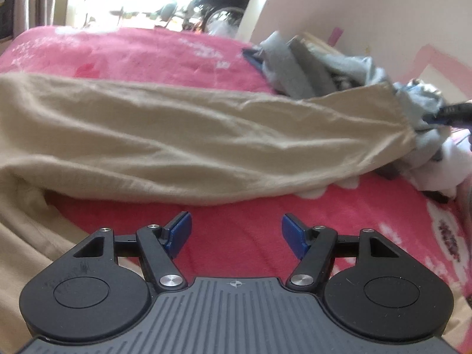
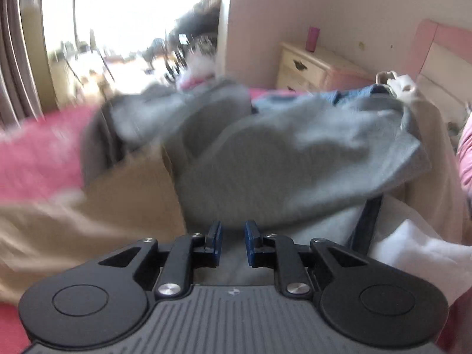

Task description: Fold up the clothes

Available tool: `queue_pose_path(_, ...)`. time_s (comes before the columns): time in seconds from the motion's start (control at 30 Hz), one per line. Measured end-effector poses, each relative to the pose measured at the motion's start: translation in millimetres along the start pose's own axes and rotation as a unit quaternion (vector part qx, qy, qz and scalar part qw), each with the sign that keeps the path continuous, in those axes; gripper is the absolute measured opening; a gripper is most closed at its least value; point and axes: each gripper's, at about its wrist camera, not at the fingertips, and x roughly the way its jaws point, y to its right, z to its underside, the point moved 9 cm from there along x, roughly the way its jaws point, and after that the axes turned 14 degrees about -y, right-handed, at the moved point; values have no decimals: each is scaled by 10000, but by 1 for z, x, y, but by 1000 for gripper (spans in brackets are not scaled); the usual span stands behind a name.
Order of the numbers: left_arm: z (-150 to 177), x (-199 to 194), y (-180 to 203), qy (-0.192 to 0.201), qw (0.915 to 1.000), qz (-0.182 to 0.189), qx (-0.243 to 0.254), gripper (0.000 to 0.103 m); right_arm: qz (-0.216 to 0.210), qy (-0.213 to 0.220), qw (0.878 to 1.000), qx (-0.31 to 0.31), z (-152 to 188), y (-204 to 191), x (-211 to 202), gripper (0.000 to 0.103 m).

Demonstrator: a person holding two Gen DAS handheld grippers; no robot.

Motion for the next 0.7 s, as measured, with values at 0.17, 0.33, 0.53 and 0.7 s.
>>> queue_pose_path(0.17, -16, 9, -8, 143, 9995, -283, -20, 68, -657, 137, 9969, -410, -35, -39, -12, 24)
queue_pose_path(0.33, -19, 29, -30, 8, 9973, -555, -475, 68, -518, 98, 9908, -1248, -66, -83, 14, 28)
queue_pose_path(0.53, -13, 35, -32, -95, 9965, -778, -302, 68, -99, -247, 9470, -3203, -72, -143, 59, 29)
queue_pose_path(0.7, -10, 36, -33, -140, 9962, -813, -269, 68, -64, -897, 8989, -4287, -71, -183, 96, 34)
